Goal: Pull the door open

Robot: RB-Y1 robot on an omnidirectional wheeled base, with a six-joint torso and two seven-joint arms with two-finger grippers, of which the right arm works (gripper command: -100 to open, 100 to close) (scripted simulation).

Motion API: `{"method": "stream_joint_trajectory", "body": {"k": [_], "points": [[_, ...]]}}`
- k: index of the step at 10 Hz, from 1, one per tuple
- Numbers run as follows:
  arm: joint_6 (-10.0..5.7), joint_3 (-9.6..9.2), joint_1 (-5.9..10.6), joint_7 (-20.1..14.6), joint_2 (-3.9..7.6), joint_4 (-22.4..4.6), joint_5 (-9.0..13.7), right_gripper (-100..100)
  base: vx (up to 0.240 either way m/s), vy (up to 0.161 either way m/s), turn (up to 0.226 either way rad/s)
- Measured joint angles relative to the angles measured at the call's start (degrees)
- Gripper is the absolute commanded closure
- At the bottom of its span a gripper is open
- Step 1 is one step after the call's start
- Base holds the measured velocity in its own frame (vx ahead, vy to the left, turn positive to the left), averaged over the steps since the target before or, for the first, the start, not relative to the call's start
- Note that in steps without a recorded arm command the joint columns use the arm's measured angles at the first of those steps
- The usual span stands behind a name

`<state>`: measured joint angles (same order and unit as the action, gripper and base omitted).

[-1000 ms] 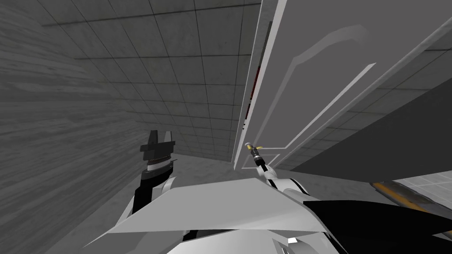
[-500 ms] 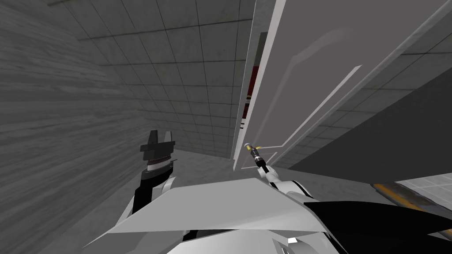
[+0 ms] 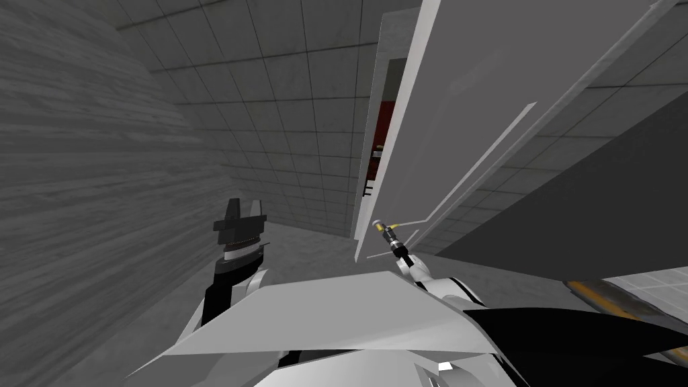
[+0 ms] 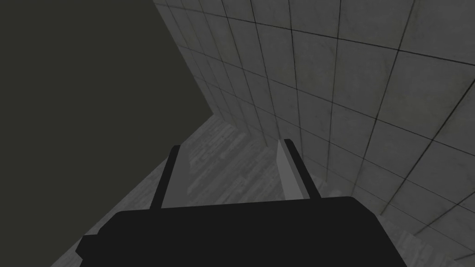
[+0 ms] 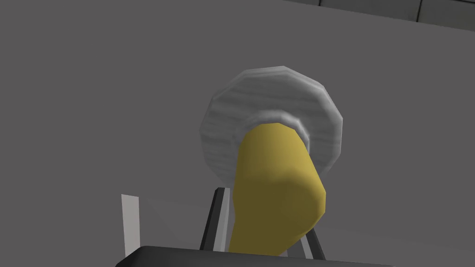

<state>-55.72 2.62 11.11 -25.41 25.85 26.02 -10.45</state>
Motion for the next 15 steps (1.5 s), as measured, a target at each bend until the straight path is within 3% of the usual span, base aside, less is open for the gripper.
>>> {"method": "stream_joint_trajectory", "body": {"k": [3,4,5,7,9,12,14,15], "points": [[-2.67,-1.52,-1.21,-2.35,1.25,0.20,-1.55,100,-0.140,-0.076,0.033],[-2.83,-1.67,-1.40,-2.53,1.15,0.04,-1.66,100,-0.164,-0.077,0.241],[-3.14,-1.57,-2.40,-2.94,1.73,0.75,-1.72,100,-0.215,-0.128,0.217],[-5.48,-1.58,-2.41,-3.53,2.52,-0.83,-1.95,100,-0.200,-0.094,0.171],[-7.04,-1.62,-4.05,-4.39,3.48,-0.22,-2.28,100,-0.193,-0.109,0.182],[-8.86,-1.72,-5.50,-5.06,4.16,-0.17,-2.62,100,-0.101,-0.055,0.064],[-10.66,-1.82,-4.79,-5.23,4.55,-2.62,-2.80,100,-0.123,-0.080,0.164],[-11.61,-1.77,-5.18,-5.54,4.98,-2.66,-2.89,100,-0.186,-0.111,0.162]]}}
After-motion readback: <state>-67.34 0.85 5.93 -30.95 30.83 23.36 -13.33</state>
